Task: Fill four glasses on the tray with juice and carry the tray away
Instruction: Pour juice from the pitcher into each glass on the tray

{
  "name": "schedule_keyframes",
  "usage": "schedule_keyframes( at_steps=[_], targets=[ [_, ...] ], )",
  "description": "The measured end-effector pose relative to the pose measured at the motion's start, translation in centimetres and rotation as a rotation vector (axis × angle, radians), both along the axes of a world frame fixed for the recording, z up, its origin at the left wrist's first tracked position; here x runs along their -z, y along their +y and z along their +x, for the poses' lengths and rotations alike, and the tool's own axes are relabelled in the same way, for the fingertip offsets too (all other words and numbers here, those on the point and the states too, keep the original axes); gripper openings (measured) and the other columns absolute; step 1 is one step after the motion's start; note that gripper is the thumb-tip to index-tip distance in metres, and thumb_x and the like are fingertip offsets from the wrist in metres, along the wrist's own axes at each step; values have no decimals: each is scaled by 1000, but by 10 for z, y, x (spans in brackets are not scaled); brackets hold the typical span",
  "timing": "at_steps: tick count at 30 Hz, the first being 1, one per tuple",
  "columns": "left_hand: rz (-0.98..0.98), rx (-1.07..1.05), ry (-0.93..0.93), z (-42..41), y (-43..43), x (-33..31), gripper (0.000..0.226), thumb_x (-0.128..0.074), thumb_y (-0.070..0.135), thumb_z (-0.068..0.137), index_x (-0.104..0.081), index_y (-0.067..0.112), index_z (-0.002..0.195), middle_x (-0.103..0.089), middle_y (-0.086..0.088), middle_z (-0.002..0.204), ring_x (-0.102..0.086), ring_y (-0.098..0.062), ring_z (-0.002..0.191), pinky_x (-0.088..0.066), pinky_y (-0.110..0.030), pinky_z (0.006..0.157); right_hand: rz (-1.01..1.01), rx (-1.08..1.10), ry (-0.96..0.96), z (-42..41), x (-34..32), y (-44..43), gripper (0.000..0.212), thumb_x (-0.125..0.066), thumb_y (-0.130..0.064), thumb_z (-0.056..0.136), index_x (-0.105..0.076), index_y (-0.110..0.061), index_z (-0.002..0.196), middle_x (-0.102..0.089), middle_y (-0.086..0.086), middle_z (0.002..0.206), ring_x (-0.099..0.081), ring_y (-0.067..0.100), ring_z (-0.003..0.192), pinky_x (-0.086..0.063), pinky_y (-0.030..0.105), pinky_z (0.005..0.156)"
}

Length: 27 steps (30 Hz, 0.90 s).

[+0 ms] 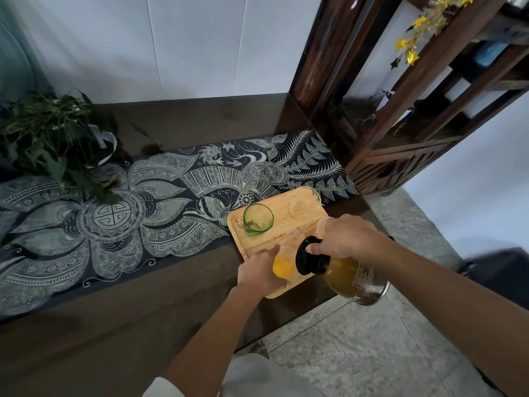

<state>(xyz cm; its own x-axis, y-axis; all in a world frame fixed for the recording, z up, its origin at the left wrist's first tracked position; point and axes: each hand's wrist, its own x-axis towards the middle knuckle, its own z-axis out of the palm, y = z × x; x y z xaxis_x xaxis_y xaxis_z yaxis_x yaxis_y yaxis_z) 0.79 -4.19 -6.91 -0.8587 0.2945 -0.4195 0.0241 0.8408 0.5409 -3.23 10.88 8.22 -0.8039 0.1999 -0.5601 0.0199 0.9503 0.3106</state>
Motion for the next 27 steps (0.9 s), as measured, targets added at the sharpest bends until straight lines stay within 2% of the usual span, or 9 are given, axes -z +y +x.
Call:
schedule_keyframes(
  at_steps=[5, 10, 14, 18, 27],
  targets=[
    [6, -3, 0, 0, 0, 1, 99, -82, 47, 77, -25, 32, 158, -54, -2, 145, -53, -29, 130, -52, -46, 95, 9, -5, -5, -1, 1, -1, 69, -55, -77, 81, -60, -21, 122, -52, 3, 99, -51, 26, 90, -44, 36, 72],
    [12, -8, -11, 1, 0, 1, 100, -81, 47, 78, -24, 32, 158, -53, -1, 146, -52, -30, 131, -51, -46, 97, 9, -8, -18, -2, 0, -1, 66, -54, -76, 83, -61, -21, 119, -51, 3, 95, -51, 25, 88, -44, 36, 72],
    [14, -11, -12, 0, 0, 1, 99, -81, 47, 78, -25, 32, 158, -53, -1, 146, -52, -29, 131, -51, -46, 97, 10, -9, -18, -1, -1, -2, 68, -55, -74, 84, -59, -20, 125, -57, 5, 107, -53, 26, 94, -43, 36, 73],
    [17, -13, -9, 1, 0, 3, 99, -81, 46, 77, -25, 33, 158, -55, 0, 144, -53, -29, 130, -52, -46, 95, 12, 6, -22, 0, -3, -4, 71, -55, -73, 85, -55, -18, 130, -56, 7, 128, -55, 29, 115, -41, 36, 77],
    [11, -12, -4, 0, 0, 3, 98, -81, 44, 77, -27, 33, 157, -56, -1, 142, -53, -29, 129, -51, -46, 93, 13, 12, -32, 1, -4, -7, 70, -55, -71, 86, -55, -17, 130, -56, 8, 129, -55, 30, 116, -41, 36, 78]
  ],
)
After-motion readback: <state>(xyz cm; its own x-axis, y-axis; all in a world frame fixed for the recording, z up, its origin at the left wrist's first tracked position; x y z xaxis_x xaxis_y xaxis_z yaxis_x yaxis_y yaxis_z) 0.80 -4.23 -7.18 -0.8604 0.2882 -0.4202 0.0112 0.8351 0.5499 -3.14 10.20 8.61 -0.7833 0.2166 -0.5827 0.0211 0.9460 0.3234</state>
